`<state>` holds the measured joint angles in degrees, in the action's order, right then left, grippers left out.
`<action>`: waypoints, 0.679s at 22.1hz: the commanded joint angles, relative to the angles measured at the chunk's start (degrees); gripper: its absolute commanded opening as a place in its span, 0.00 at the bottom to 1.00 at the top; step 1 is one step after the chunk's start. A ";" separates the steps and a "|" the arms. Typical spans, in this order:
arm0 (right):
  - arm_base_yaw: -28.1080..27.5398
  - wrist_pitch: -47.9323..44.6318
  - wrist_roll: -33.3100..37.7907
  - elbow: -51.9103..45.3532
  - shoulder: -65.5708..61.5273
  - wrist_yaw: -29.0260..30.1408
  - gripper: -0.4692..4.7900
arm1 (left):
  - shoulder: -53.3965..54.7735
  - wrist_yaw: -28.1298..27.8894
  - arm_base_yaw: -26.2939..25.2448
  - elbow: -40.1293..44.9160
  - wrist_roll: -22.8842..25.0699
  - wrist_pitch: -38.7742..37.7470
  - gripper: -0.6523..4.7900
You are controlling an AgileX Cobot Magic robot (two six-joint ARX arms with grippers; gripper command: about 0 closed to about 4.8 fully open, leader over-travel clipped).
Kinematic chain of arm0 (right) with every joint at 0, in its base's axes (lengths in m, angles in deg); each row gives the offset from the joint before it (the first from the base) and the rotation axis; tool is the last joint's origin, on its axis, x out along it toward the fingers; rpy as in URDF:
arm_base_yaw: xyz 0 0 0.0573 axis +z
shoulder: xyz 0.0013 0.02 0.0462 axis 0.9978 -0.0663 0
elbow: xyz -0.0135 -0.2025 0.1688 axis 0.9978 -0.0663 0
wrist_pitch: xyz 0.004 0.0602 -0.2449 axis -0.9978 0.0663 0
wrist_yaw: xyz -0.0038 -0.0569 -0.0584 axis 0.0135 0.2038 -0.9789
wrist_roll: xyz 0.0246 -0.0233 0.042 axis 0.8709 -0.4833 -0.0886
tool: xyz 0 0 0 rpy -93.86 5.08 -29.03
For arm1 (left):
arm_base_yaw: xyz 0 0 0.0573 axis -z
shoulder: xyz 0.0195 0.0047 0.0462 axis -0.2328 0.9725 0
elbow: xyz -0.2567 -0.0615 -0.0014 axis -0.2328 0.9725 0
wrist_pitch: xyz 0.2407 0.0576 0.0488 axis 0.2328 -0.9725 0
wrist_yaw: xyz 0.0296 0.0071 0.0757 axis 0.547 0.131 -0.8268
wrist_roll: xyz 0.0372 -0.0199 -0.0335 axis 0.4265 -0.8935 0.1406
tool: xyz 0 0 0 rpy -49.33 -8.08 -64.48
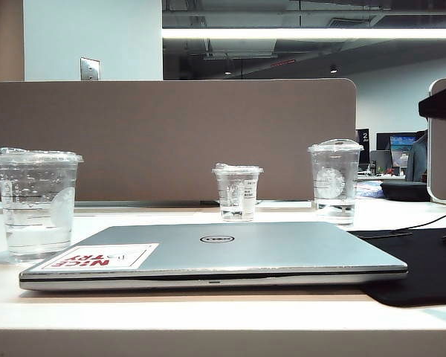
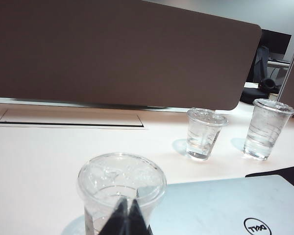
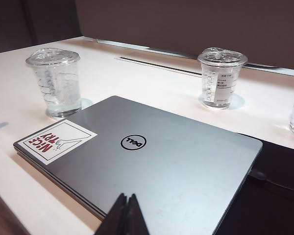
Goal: Pick up the coffee cup on the left and place it on the left side of the laptop.
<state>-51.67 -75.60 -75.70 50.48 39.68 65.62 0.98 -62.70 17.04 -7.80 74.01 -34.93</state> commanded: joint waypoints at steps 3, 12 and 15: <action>0.02 -0.76 0.17 -0.24 0.04 -0.09 0.08 | 0.02 0.02 -0.04 -0.24 0.26 -0.11 0.11; 0.02 -0.76 0.17 -0.24 0.04 -0.09 0.08 | 0.02 -5.31 -0.11 0.02 10.71 -2.93 0.11; 0.02 -0.79 0.17 -0.24 0.04 -0.09 0.08 | 0.02 -14.51 -0.20 3.63 8.70 -2.40 0.11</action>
<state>-51.70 -75.60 -75.70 50.48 39.68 65.62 0.98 -74.79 17.02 -5.07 83.30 -38.21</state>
